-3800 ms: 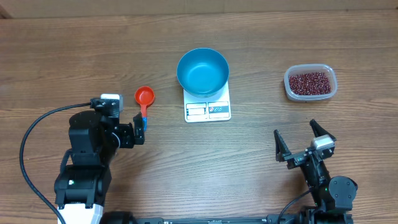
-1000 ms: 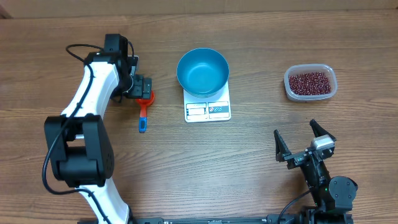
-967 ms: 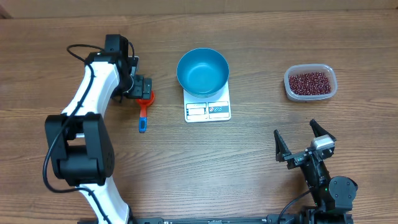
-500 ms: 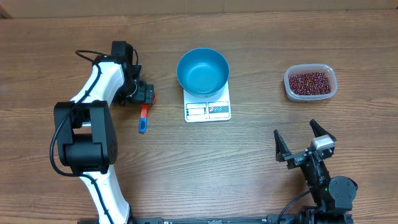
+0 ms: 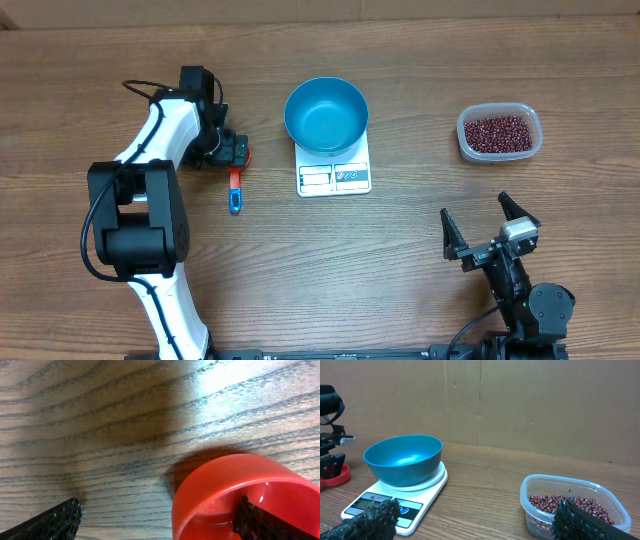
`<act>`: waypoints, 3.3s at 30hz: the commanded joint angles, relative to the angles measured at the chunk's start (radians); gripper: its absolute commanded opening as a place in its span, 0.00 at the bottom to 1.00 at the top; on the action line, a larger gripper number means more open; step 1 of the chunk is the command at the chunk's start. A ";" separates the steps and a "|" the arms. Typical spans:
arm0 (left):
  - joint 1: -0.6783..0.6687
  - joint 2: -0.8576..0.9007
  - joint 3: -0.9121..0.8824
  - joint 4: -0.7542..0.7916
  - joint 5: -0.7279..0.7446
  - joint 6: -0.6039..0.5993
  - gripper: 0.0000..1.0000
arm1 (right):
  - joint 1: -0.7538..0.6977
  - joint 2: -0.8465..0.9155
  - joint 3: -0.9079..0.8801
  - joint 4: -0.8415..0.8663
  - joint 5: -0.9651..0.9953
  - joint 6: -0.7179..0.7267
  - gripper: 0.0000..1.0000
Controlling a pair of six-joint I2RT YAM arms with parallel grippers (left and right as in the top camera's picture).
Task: Scoop item into bowl and weigh 150g on scale
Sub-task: 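Lower the left gripper and grasp the red scoop by its handle, then lift the red scoop with the left gripper toward the teal bowl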
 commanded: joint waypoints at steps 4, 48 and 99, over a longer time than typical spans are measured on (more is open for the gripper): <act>0.005 0.026 0.017 0.005 -0.010 0.009 1.00 | 0.006 -0.011 -0.011 0.006 0.009 0.003 1.00; 0.004 0.025 0.017 -0.003 -0.010 0.008 0.04 | 0.006 -0.011 -0.011 0.006 0.009 0.003 1.00; 0.003 -0.005 0.828 -0.610 0.162 -0.303 0.04 | 0.006 -0.011 -0.011 0.006 0.009 0.003 1.00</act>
